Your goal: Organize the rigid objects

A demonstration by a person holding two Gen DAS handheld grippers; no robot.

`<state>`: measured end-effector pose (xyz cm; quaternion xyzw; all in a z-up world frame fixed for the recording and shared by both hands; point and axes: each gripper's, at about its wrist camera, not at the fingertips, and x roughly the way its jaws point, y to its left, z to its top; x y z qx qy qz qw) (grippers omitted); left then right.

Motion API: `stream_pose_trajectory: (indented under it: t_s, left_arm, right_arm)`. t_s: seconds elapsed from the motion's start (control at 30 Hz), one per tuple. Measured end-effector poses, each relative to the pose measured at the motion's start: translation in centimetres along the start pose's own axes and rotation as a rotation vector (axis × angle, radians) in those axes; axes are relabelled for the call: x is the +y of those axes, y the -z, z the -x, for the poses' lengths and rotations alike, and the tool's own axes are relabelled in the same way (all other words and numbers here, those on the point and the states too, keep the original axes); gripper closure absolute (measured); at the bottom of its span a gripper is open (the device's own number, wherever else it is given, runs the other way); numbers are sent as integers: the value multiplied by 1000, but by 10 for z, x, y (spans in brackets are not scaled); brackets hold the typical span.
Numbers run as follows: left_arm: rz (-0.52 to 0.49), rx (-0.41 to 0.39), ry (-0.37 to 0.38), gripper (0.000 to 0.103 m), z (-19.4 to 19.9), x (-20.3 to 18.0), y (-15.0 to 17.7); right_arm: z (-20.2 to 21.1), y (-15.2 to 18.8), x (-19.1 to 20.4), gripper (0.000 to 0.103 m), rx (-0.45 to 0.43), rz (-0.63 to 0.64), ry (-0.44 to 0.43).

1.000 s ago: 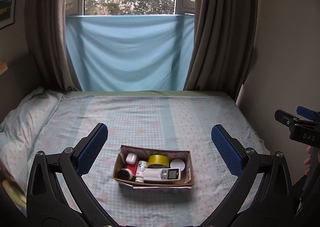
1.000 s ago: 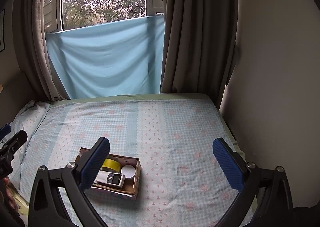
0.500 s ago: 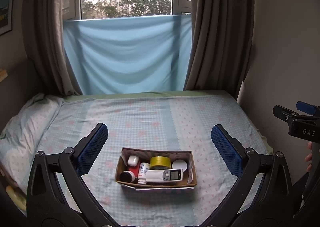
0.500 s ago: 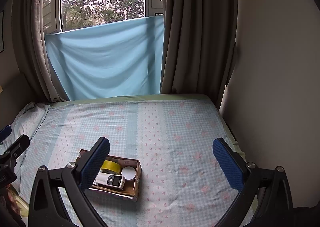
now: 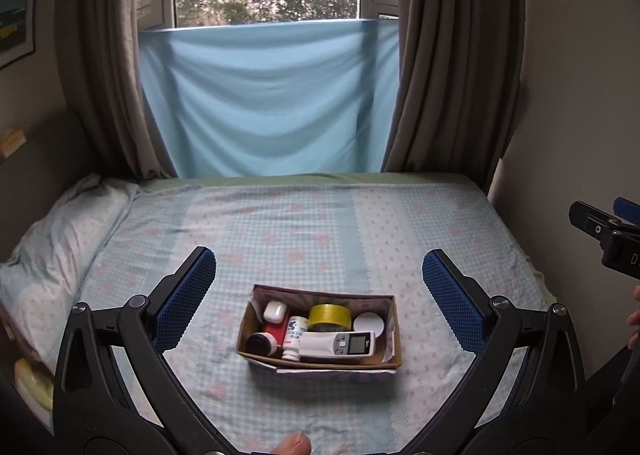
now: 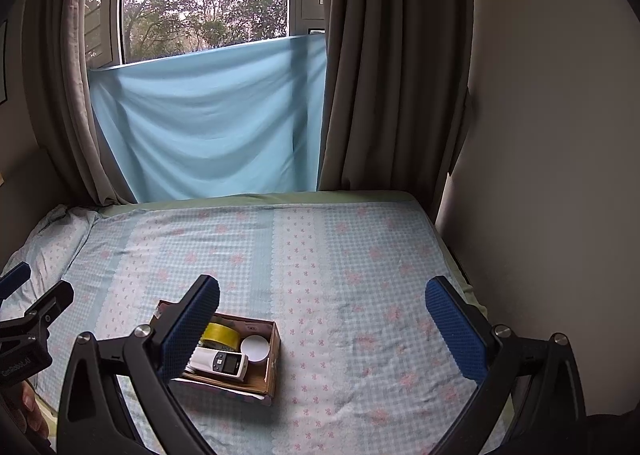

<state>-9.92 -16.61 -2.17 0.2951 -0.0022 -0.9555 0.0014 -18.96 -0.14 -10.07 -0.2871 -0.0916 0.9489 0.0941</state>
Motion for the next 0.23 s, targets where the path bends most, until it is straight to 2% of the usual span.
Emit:
stream_pose_trajectory:
  t_s: [0.23]
  left_arm:
    - [21, -5, 22, 0, 0, 5, 2]
  right_arm:
    - [0, 1, 0, 0, 2, -4, 6]
